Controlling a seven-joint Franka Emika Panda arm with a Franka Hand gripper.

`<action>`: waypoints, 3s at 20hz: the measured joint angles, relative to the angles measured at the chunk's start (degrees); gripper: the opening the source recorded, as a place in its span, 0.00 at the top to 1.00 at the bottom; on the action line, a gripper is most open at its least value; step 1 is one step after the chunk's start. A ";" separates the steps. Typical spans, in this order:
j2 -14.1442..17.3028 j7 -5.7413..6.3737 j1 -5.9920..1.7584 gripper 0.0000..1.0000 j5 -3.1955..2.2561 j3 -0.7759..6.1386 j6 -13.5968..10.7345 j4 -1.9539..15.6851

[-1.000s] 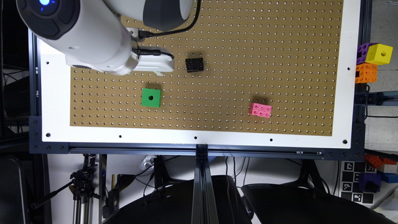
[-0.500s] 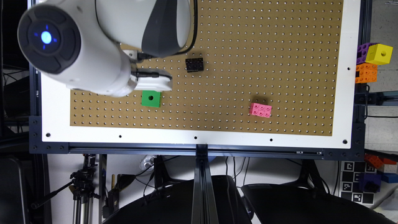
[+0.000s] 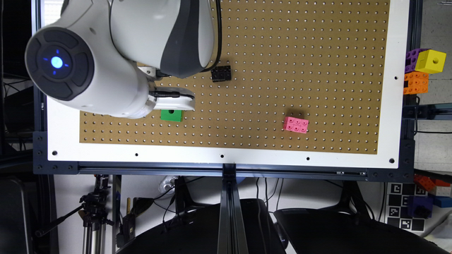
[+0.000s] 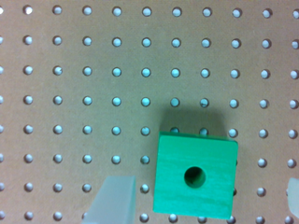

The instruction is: Pick up green block.

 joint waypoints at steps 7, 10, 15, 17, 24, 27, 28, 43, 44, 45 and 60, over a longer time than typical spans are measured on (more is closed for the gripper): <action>3.45 0.00 0.00 0.00 0.00 0.01 2.12 0.68; 4.96 0.00 0.00 0.00 0.00 0.01 3.30 0.70; 6.52 0.18 0.07 0.00 0.00 0.28 4.16 2.25; 7.26 0.32 0.07 0.00 0.00 0.49 4.11 3.43; 9.95 0.33 0.06 0.00 0.00 0.57 4.80 4.78; 11.67 0.33 0.06 0.00 0.00 0.57 5.43 5.69; 11.94 0.33 0.06 0.00 0.00 0.57 5.43 6.00; 12.66 0.33 0.00 1.00 -0.03 0.56 5.45 6.58; 12.66 0.33 0.00 1.00 -0.03 0.56 5.45 6.58; 12.65 0.33 0.00 1.00 -0.03 0.56 5.44 6.58; 3.88 0.33 -0.05 1.00 -0.03 0.56 -3.61 6.54</action>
